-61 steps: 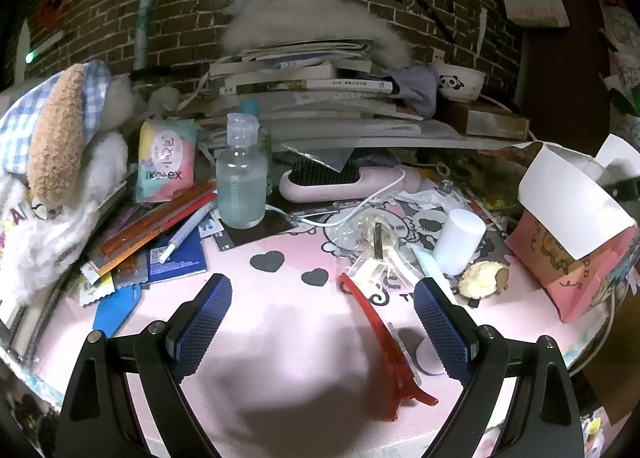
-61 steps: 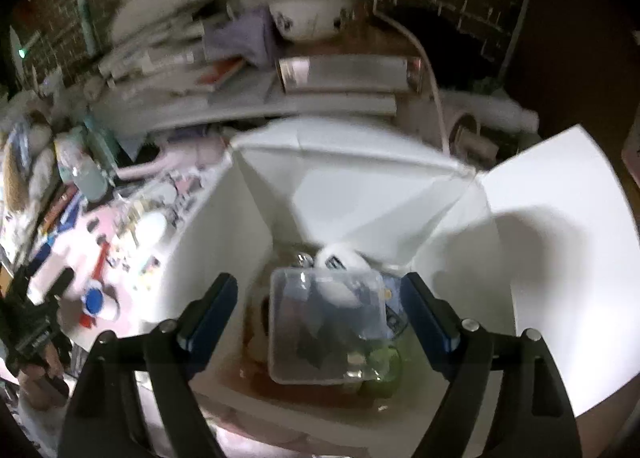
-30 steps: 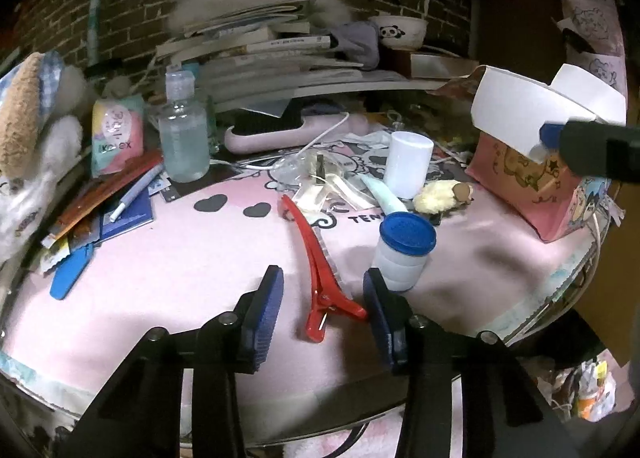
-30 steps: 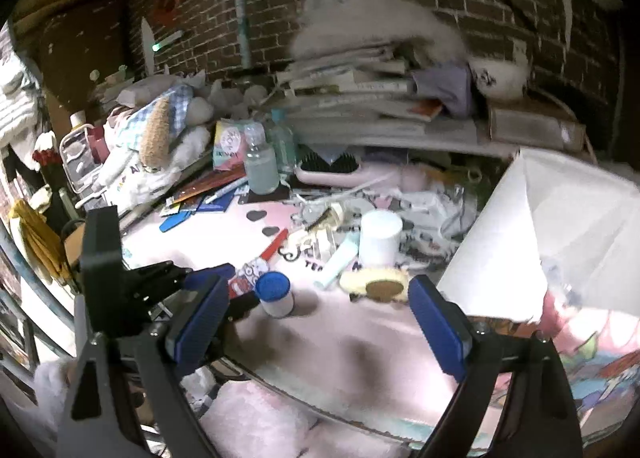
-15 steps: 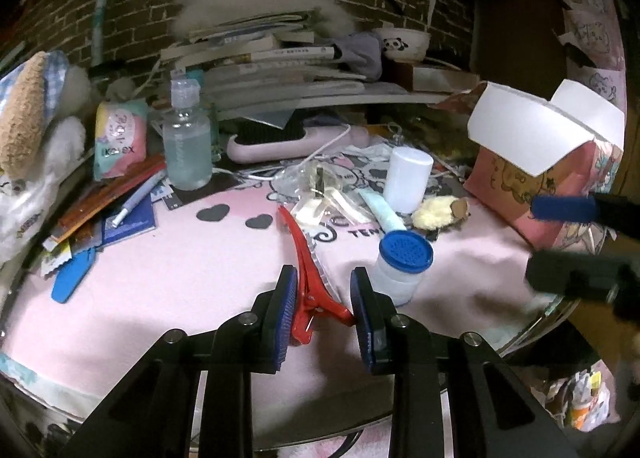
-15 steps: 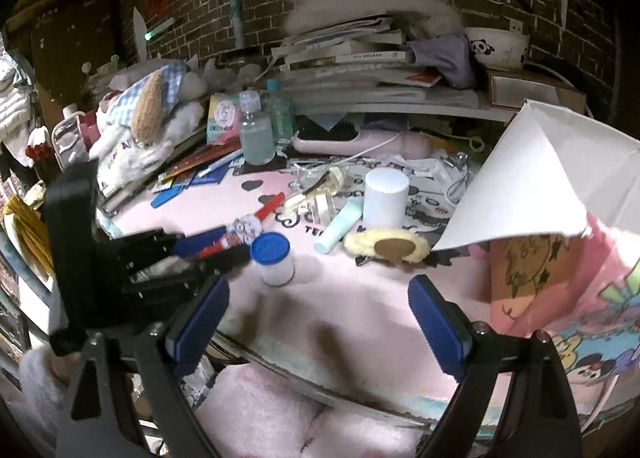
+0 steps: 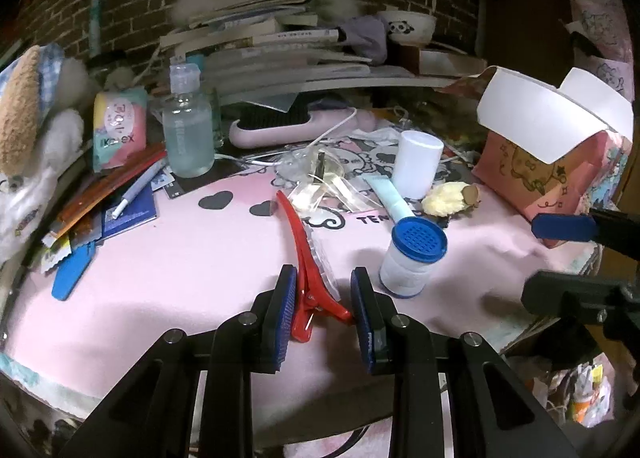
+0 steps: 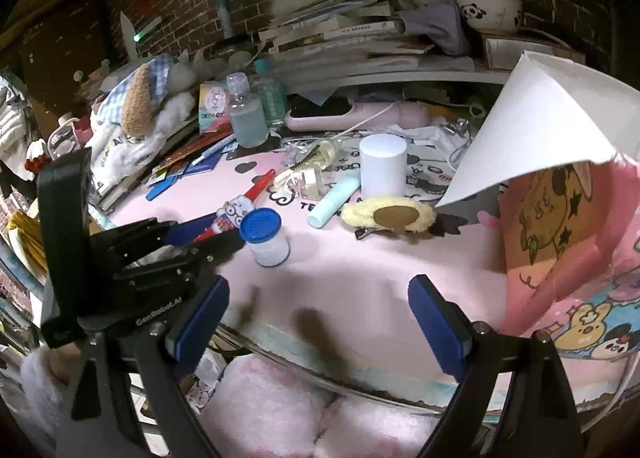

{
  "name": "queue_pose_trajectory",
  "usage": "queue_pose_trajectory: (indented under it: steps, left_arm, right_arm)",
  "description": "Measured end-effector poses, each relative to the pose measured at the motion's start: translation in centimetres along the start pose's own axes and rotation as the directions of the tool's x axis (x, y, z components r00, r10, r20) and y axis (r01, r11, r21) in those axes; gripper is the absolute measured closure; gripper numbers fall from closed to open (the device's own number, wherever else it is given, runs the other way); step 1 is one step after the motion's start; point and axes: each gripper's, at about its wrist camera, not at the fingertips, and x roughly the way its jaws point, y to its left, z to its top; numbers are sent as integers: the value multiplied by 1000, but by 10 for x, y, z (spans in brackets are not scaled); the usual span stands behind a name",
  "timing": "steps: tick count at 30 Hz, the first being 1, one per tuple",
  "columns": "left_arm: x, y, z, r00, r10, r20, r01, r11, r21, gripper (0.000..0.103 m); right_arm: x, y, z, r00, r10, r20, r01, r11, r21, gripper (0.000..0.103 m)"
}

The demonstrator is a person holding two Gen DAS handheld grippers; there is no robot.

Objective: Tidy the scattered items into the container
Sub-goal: 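Grasp the red hair clip with the left gripper, then carry the red hair clip into the white box and open the left gripper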

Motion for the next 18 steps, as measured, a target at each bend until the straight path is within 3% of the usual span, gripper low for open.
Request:
queue_pose_trajectory:
  steps: [7,11,18]
  left_arm:
    - [10,-1,8,999,27,-19,-26,1000,17,70]
    - [13,1,13,999,30,-24,-30,1000,1,88]
    - [15,2,14,999,33,-25,-34,999,-11,89]
  right_arm:
    - [4,0,0,1000,7,-6,-7,1000,6,13]
    - [5,-2,0,1000,10,-6,-10,1000,14,13]
    - [9,-5,-1,1000,4,-12,-4,1000,26,13]
